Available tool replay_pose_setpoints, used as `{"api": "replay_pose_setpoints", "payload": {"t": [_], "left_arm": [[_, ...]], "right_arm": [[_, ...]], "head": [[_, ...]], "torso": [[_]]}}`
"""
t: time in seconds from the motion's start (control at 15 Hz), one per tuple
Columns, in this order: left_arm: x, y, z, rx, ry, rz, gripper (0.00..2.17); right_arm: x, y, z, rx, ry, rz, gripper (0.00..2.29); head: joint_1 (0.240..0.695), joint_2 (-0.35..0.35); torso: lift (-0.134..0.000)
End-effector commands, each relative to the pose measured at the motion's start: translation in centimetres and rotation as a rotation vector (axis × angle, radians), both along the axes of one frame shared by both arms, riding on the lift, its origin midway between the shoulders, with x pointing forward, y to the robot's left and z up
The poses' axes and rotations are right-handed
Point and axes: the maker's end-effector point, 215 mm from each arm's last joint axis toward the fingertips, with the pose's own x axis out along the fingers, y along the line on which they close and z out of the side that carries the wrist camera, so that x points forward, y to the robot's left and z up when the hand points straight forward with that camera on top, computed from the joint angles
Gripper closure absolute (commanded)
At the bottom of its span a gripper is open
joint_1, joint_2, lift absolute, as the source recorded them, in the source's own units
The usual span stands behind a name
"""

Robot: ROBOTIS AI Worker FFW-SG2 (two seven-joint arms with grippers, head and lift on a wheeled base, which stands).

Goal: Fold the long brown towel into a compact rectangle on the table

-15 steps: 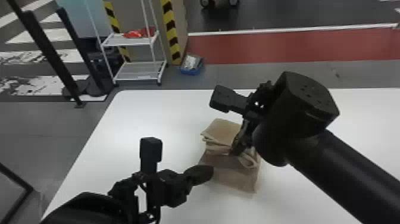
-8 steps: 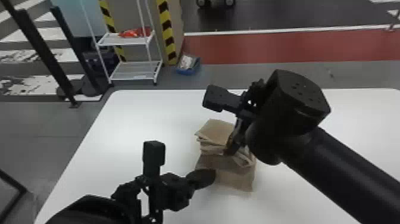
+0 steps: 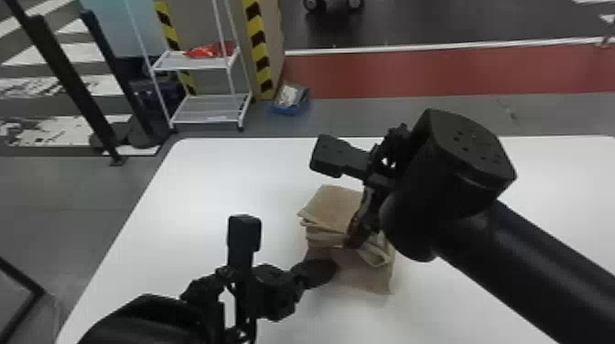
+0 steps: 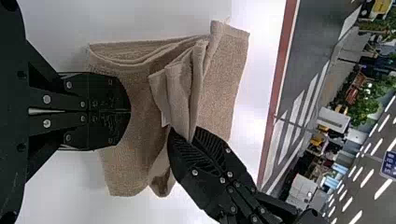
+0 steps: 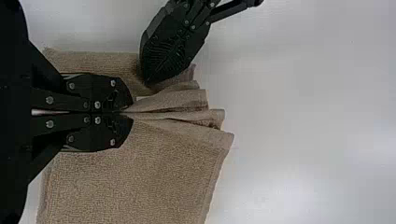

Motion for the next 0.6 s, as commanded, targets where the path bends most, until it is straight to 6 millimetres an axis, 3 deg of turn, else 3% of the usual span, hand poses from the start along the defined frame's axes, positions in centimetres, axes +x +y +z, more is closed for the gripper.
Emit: {"api": "replay_pose_setpoints", "payload": {"t": [0.0,0.53], "left_arm": [[0.3,0.2,-0.2,0.003,0.002,0.004,2.15],[0.5,0.4,-0.2,0.003,0.003,0.007,2.15]], "right_arm": [[-0.3,-0.5,0.0,-0.008,0.002,0.001,1.30],[-1.7,0.4,-0.7,-0.004,0.026,0.016,1.30]], "head": [[0.695,0.141],[0.695,0.149]], "torso": [[-0.123],[-0.123]]}}
